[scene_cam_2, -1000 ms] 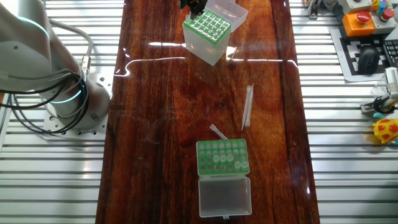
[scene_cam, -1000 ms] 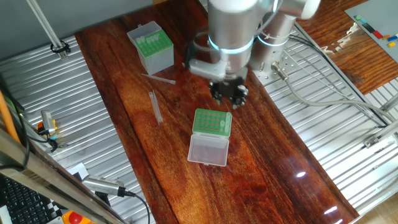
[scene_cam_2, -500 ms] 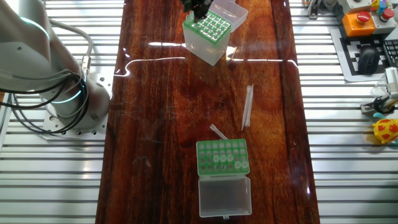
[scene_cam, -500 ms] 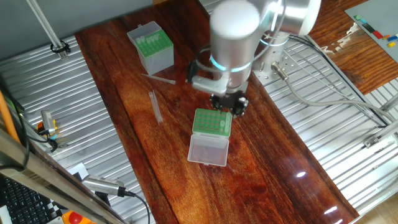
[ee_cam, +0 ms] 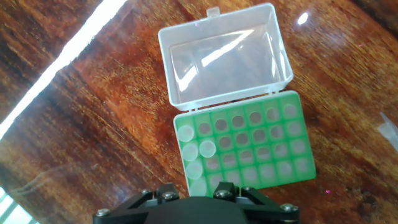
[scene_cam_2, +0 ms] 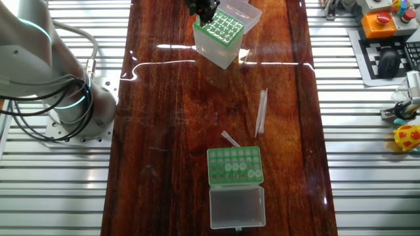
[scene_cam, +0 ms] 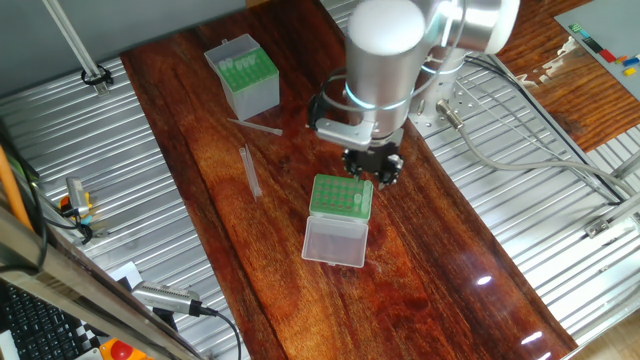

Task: Transfer all large pipette tips from one holder to another

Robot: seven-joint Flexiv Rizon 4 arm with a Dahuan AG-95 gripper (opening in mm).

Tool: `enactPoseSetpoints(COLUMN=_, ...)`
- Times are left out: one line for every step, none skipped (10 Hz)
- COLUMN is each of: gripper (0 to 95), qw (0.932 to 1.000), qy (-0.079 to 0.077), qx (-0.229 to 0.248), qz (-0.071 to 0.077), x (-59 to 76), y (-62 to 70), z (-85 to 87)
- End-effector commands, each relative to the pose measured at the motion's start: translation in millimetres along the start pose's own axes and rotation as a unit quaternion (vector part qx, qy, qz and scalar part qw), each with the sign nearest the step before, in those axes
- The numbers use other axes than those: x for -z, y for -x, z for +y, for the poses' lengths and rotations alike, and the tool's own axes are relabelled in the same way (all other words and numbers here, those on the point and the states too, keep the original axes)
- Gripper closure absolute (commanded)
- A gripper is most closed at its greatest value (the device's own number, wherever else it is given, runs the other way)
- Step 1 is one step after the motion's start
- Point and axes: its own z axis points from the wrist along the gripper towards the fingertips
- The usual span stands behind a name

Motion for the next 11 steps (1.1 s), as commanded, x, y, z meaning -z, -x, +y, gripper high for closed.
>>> enactPoseSetpoints(gripper=57.0, qw=1.0, qy=-0.002, qx=-0.001, qz=-0.002, x=-0.8, y=1.7, z=-0.7)
enactPoseSetpoints(gripper=57.0, qw=1.0, qy=-0.003, qx=-0.002, qz=-0.004, x=-0.9, y=1.9, z=-0.6)
enactPoseSetpoints(gripper=57.0, qw=1.0, qy=-0.004, qx=-0.003, qz=-0.004, x=-1.3, y=2.1, z=-0.4)
enactPoseSetpoints(gripper=57.0, qw=1.0, qy=-0.005, qx=-0.005, qz=-0.004, x=-1.5, y=2.4, z=-0.5)
enactPoseSetpoints(gripper=76.0, qw=0.9999, qy=-0.006, qx=-0.006, qz=-0.006, x=-2.1, y=2.6, z=-0.5)
enactPoseSetpoints(gripper=76.0, qw=0.9999, qy=-0.009, qx=-0.009, qz=-0.01, x=-2.4, y=3.3, z=-0.9)
enactPoseSetpoints(gripper=76.0, qw=0.9998, qy=-0.01, qx=-0.01, qz=-0.011, x=-2.0, y=4.1, z=-1.3)
enactPoseSetpoints(gripper=76.0, qw=0.9998, qy=-0.011, qx=-0.01, qz=-0.013, x=-2.0, y=4.3, z=-1.4)
enactPoseSetpoints(gripper=76.0, qw=0.9997, qy=-0.012, qx=-0.009, qz=-0.017, x=-2.5, y=4.4, z=-1.5)
enactPoseSetpoints(gripper=76.0, qw=0.9997, qy=-0.013, qx=-0.009, qz=-0.018, x=-2.8, y=4.5, z=-1.6)
enactPoseSetpoints(gripper=76.0, qw=0.9997, qy=-0.013, qx=-0.01, qz=-0.019, x=-3.0, y=5.2, z=-2.0)
